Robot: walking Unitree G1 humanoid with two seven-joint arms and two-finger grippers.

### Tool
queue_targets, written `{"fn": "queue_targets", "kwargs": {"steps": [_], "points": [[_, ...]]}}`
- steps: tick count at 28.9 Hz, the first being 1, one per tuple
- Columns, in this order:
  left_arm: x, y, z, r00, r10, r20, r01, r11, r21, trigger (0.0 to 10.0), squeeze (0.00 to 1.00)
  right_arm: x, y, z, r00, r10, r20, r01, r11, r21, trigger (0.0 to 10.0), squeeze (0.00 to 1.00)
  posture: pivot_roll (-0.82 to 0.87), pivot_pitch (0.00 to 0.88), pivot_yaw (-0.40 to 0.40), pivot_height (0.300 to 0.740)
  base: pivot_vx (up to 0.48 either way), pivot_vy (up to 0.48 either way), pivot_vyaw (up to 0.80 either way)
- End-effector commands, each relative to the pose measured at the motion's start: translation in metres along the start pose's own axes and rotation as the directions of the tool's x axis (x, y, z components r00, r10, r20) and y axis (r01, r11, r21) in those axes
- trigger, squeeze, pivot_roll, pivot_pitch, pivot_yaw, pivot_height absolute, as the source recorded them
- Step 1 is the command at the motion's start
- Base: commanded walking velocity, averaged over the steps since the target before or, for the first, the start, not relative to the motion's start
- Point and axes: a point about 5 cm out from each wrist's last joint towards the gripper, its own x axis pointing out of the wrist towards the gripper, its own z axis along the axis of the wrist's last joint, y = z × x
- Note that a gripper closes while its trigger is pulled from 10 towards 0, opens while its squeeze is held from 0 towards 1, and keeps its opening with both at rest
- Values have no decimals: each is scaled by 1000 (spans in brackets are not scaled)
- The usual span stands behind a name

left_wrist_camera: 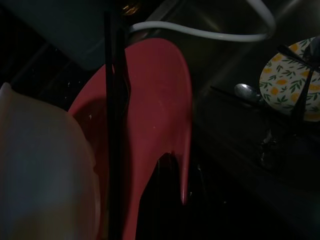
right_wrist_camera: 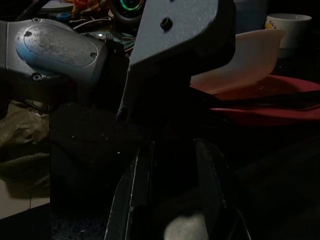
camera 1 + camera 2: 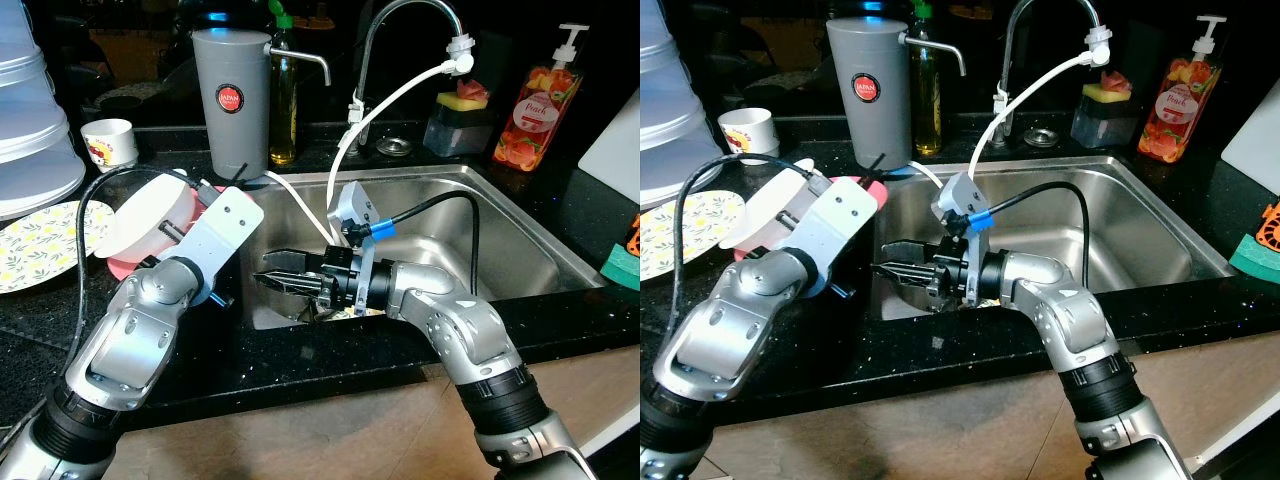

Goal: Kitchen organization

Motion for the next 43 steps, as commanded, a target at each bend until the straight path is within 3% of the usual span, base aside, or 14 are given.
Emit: {"fn": "queue_targets", "kwargs": {"steps": [1,7,9,10,17,21,22,27,31,34,35,36,38,43], "points": [[5,-17,-10,991,-123,-54,122,992,-32,0,0,-1,2,-5,1000,11,-23,-11,1000,8,10000,0,4,80,-26,740,0,0,0],[3,-4,-17,992,-56,-112,61,997,41,0,0,-2,3,-5,999,21,-27,-21,1000,7,10000,0,7,76,-28,740,0,0,0],[2,-1,-20,991,-47,-129,56,996,68,4275,0,-2,3,-6,999,25,-28,-24,1000,7,10000,0,6,75,-28,740,0,0,0],[1,1,-20,990,-41,-134,49,997,62,10000,1000,-2,3,-6,999,26,-28,-26,1000,7,10000,0,6,75,-28,740,0,0,0],[0,3,-19,989,-45,-141,55,996,71,10000,1000,-1,3,-6,999,30,-29,-30,1000,9,10000,0,7,75,-28,740,0,0,0],[1,10,-15,992,4,-125,9,994,109,10000,1000,-2,4,-7,999,34,-32,-34,999,9,10000,0,6,78,-29,740,0,0,0],[1,13,-12,994,32,-105,-21,995,102,10000,0,-2,3,-7,999,34,-33,-34,999,9,10000,0,5,78,-29,740,0,0,0],[1,32,3,987,157,-24,-155,986,57,10000,0,-3,3,-6,998,41,-40,-41,999,6,10000,0,4,82,-31,740,0,0,0],[0,37,16,981,185,60,-186,983,8,10000,0,-4,3,-6,997,51,-50,-51,999,3,10000,0,5,82,-33,740,0,0,0],[-4,22,41,972,47,231,-17,992,-129,10000,0,-6,4,-7,995,66,-73,-66,998,2,10000,0,6,83,-35,740,0,0,0],[-6,15,47,960,-14,280,55,989,-137,10000,0,-6,4,-7,995,69,-77,-69,998,2,10000,0,6,83,-35,740,0,0,0],[-6,15,47,960,-14,280,55,989,-137,10000,0,-6,4,-7,995,69,-77,-69,998,2,10000,0,6,83,-35,740,0,0,0],[-11,-5,54,931,-148,335,185,979,-83,10000,0,-6,5,-8,993,75,-85,-75,997,3,10000,0,3,84,-33,740,0,0,0],[-13,-23,51,914,-257,315,267,964,10,10000,0,-6,6,-10,992,82,-99,-83,997,0,10000,0,2,85,-31,740,0,0,0]]}}
